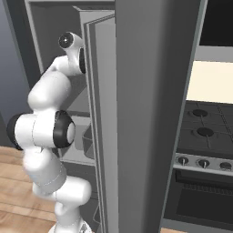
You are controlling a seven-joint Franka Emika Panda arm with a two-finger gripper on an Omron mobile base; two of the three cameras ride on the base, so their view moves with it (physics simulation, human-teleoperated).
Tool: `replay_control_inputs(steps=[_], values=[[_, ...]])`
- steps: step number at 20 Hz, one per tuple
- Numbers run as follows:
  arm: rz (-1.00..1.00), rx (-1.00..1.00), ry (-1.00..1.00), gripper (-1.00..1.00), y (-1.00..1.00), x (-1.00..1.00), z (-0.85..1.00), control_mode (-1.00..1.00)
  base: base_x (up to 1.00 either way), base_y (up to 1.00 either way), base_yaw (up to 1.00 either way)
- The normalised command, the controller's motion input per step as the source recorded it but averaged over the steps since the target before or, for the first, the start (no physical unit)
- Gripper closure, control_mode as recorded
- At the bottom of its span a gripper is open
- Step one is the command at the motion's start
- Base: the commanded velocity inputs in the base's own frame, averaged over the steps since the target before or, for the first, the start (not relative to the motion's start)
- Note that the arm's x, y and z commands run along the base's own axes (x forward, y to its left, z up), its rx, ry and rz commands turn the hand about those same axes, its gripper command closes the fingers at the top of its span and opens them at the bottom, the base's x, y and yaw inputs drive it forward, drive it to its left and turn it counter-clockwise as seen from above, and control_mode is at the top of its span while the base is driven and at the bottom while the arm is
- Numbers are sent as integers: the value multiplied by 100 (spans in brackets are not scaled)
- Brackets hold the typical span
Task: Pick the orange and tangerine from the fridge and place them on the plate next to the blender to make a fruit smoothie.
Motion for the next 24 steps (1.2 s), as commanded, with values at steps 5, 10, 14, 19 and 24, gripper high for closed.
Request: replay_control_inputs(steps=[5, 10, 14, 19, 24], values=[[-12, 13, -11, 100, -8, -100, 34, -100, 0, 0, 0], [-8, 8, 6, 100, -3, -100, 52, -100, 0, 0, 0], [-5, 7, 16, 100, -9, -100, 38, -100, 0, 0, 0], [-1, 3, 17, 100, -23, -100, -4, -100, 0, 0, 0], [0, 0, 8, 100, -12, -100, -48, -100, 0, 0, 0]])
